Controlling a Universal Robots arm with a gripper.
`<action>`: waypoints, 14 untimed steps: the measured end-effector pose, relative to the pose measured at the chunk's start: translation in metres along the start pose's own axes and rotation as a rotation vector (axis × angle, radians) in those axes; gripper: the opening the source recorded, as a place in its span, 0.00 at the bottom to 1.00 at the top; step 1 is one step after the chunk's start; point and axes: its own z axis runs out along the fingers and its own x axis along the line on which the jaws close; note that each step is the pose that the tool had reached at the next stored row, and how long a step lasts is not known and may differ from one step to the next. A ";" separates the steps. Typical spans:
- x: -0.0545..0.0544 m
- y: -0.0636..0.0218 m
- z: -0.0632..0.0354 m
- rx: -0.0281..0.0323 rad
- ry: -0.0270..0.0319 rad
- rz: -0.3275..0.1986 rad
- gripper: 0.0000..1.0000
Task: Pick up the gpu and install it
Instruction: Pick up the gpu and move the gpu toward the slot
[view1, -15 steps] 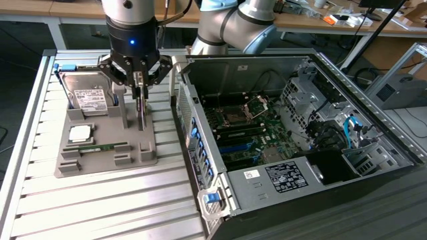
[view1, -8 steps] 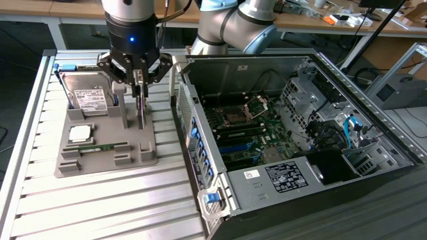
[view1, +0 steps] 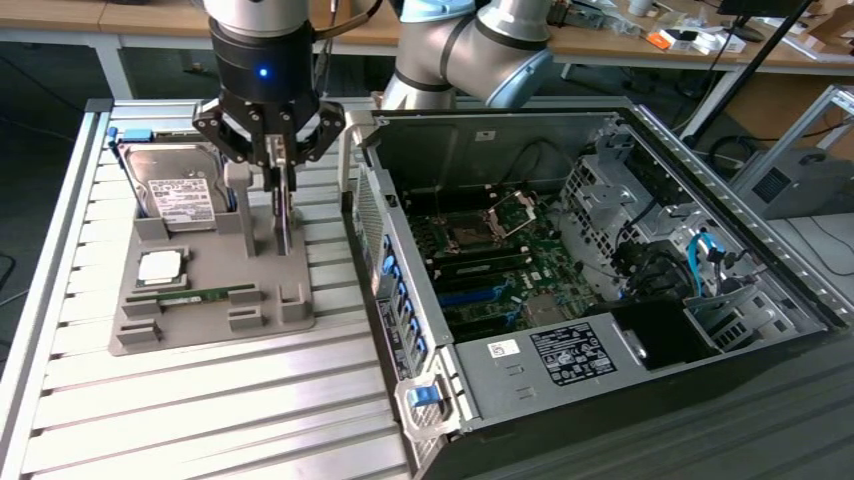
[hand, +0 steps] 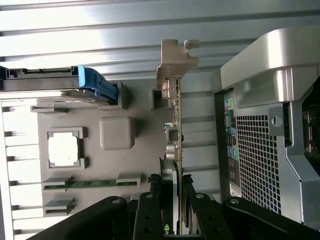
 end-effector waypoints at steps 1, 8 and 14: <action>0.000 0.0000 -0.0005 -0.0001 -0.0001 0.000 0.27; 0.000 0.0003 -0.0056 -0.0010 0.0001 0.000 0.27; 0.000 0.0005 -0.0110 -0.0016 0.0001 0.000 0.27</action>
